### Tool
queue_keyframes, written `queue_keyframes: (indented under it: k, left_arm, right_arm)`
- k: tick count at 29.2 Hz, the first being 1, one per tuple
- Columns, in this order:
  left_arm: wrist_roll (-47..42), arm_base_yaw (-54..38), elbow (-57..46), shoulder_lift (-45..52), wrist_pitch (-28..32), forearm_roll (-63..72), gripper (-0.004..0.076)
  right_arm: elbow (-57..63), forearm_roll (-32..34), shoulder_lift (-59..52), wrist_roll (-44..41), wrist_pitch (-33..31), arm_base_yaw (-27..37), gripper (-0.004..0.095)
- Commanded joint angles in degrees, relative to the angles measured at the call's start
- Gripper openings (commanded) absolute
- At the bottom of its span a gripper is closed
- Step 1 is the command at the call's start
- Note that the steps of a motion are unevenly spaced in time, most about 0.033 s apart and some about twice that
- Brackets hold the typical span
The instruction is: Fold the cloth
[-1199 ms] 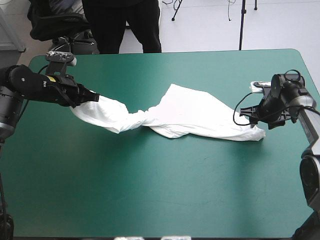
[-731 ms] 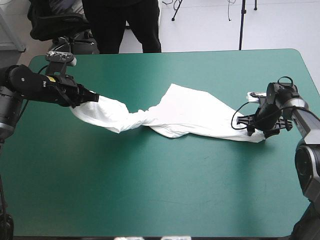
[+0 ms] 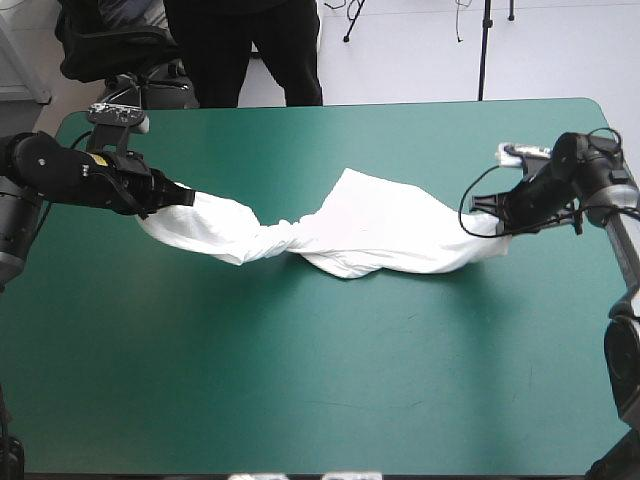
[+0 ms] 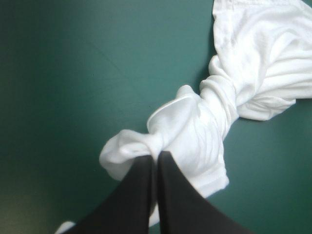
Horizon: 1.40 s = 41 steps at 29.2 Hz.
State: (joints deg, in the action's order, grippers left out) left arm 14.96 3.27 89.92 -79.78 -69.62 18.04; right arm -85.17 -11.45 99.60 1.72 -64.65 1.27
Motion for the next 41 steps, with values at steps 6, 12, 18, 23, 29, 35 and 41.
queue_keyframes:
  k: [6,12,18,23,29,35,41]
  left_arm:
    - [-0.26,0.14,2.38,7.80,3.98,7.16,-0.0009]
    - [-0.34,0.14,8.49,12.63,6.34,8.74,-0.0009]
    - [0.04,0.14,18.41,16.12,8.79,11.27,-0.0009]
    - [-0.19,0.14,25.26,18.64,9.04,11.16,-0.0009]
    - [-0.19,0.14,28.15,22.65,9.01,11.06,-0.0009]
    - [-0.63,0.14,28.05,25.54,4.67,10.62,-0.0009]
    - [-2.91,0.14,26.26,25.66,0.88,9.85,-0.0009]
  right_arm:
    - [-16.61,-8.62,-15.50,3.21,-0.78,-0.20,-0.0017]
    - [-25.30,-14.09,-22.72,6.36,3.75,-0.20,-0.0017]
    - [-34.11,-14.87,-28.68,6.97,6.85,-0.20,-0.0017]
    - [-37.54,-15.98,-32.82,6.97,7.73,-0.20,-0.0017]
    - [-37.55,-18.31,-38.20,6.97,7.73,-3.08,-0.0017]
    - [-37.31,-16.98,-41.54,6.97,5.70,-11.93,-0.0017]
    - [-36.13,-11.76,-41.85,5.16,3.46,-16.28,-0.0017]
